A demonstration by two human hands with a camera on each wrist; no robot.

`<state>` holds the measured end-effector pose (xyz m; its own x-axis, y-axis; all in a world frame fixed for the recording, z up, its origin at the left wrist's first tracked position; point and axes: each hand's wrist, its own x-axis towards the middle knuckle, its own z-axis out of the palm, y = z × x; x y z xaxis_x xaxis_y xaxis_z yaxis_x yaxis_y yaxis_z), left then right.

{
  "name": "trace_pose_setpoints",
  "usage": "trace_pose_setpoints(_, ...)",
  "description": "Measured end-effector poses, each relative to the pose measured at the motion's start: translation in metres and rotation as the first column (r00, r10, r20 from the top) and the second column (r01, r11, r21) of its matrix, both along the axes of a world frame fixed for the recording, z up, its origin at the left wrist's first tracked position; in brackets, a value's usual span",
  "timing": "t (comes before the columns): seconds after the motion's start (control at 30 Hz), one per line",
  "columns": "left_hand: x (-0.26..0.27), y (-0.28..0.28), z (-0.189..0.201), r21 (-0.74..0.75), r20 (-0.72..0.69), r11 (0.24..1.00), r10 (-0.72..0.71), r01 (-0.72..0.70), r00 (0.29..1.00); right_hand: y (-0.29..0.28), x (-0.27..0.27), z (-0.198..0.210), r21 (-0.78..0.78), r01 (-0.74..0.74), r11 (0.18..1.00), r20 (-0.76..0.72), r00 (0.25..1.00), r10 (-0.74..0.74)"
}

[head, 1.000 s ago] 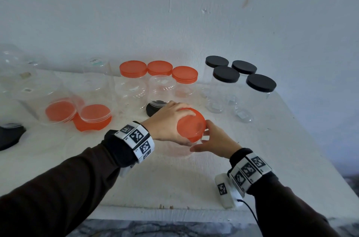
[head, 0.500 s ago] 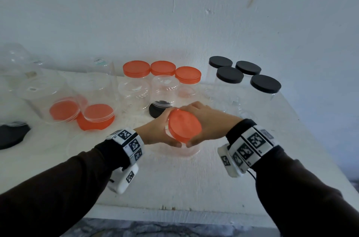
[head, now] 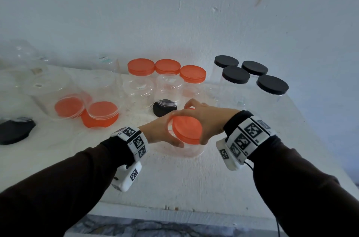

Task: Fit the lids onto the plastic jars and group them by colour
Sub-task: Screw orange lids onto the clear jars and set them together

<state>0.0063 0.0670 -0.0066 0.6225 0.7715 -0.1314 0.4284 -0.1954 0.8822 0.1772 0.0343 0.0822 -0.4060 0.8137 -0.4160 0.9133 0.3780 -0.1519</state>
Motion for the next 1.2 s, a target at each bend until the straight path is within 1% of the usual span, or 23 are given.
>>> trace_pose_setpoints(0.1,0.001,-0.001,-0.001,-0.005,0.009,1.0,0.001,-0.001,1.0,0.0,-0.001,0.002,0.012,0.017,1.0,0.002,1.0,-0.017)
trace_pose_setpoints(0.17,0.001,-0.001,-0.001,-0.006,0.021,1.0,0.004,-0.004,1.0,0.0,-0.001,0.002,0.054,0.045,0.997,0.014,0.999,-0.046)
trace_pose_setpoints(0.3,0.0,0.0,-0.002,-0.007,-0.004,1.0,0.003,-0.003,1.0,-0.005,-0.008,0.0,0.185,0.116,0.976,0.138,0.98,-0.142)
trace_pose_setpoints(0.33,0.0,0.0,-0.002,-0.015,-0.002,1.0,0.0,0.0,1.0,-0.006,-0.009,-0.001,0.192,0.12,0.974,0.156,0.976,-0.151)
trace_pose_setpoints(0.4,0.001,0.001,-0.002,-0.019,0.01,1.0,0.0,0.001,1.0,-0.006,-0.007,0.0,0.131,0.101,0.986,0.134,0.984,-0.119)
trace_pose_setpoints(0.47,0.001,0.0,-0.002,-0.014,0.021,1.0,-0.003,0.003,1.0,-0.005,-0.006,0.004,0.012,0.033,0.999,0.053,0.998,-0.034)
trace_pose_setpoints(0.53,0.001,0.0,-0.003,-0.01,0.037,1.0,-0.011,0.011,0.999,-0.004,-0.006,0.006,-0.041,-0.02,0.999,0.001,1.0,0.02)
trace_pose_setpoints(0.6,0.0,0.0,-0.003,-0.014,0.036,1.0,-0.006,0.007,0.999,-0.003,-0.008,0.004,0.01,-0.003,1.0,0.014,1.0,0.003)
trace_pose_setpoints(0.63,0.0,0.0,-0.003,-0.016,0.041,1.0,-0.003,0.003,0.999,-0.004,-0.01,0.003,0.068,0.019,0.998,0.041,0.999,-0.022)
trace_pose_setpoints(0.7,0.001,-0.001,-0.002,-0.023,0.038,1.0,-0.01,0.011,0.999,-0.006,-0.014,-0.002,0.205,0.052,0.977,0.135,0.988,-0.081)
trace_pose_setpoints(0.73,0.001,-0.001,-0.002,-0.025,0.032,1.0,-0.012,0.013,0.999,-0.007,-0.014,-0.005,0.243,0.056,0.968,0.167,0.981,-0.099)
trace_pose_setpoints(0.77,0.001,0.0,-0.001,-0.026,0.026,1.0,-0.013,0.014,1.0,-0.008,-0.013,-0.006,0.242,0.058,0.969,0.163,0.982,-0.099)
trace_pose_setpoints(0.8,0.001,-0.001,-0.001,-0.025,0.023,1.0,-0.012,0.012,1.0,-0.007,-0.012,-0.005,0.197,0.058,0.979,0.128,0.988,-0.084)
trace_pose_setpoints(0.87,0.001,-0.001,-0.001,-0.023,0.027,1.0,-0.001,0.001,1.0,-0.007,-0.007,0.0,0.05,0.025,0.998,0.043,0.999,-0.027)
trace_pose_setpoints(0.9,0.001,-0.001,-0.002,-0.022,0.03,1.0,0.002,-0.001,1.0,-0.007,-0.005,0.002,-0.002,-0.001,1.0,0.032,0.999,0.001)
trace_pose_setpoints(0.93,0.001,-0.001,-0.002,-0.021,0.033,1.0,0.003,-0.002,0.999,-0.006,-0.004,0.003,-0.019,-0.017,1.0,0.039,0.999,0.018)
trace_pose_setpoints(1.0,0.001,-0.002,-0.001,-0.027,0.038,1.0,0.006,-0.005,0.999,-0.007,-0.006,0.0,0.042,-0.002,0.999,0.066,0.998,-0.001)
trace_pose_setpoints(1.1,0.001,-0.002,-0.001,-0.034,0.042,0.999,0.0,0.002,0.999,-0.01,-0.014,-0.004,0.219,0.068,0.973,0.142,0.985,-0.101)
trace_pose_setpoints(1.13,0.001,-0.003,0.0,-0.034,0.036,0.999,-0.005,0.007,0.999,-0.011,-0.015,-0.006,0.253,0.073,0.965,0.176,0.977,-0.12)
trace_pose_setpoints(1.17,0.001,-0.003,0.001,-0.033,0.032,0.999,-0.007,0.009,0.999,-0.011,-0.015,-0.006,0.257,0.068,0.964,0.191,0.974,-0.119)
trace_pose_setpoints(1.2,0.001,-0.003,0.001,-0.029,0.028,1.0,-0.007,0.007,1.0,-0.01,-0.014,-0.005,0.224,0.06,0.973,0.178,0.979,-0.101)
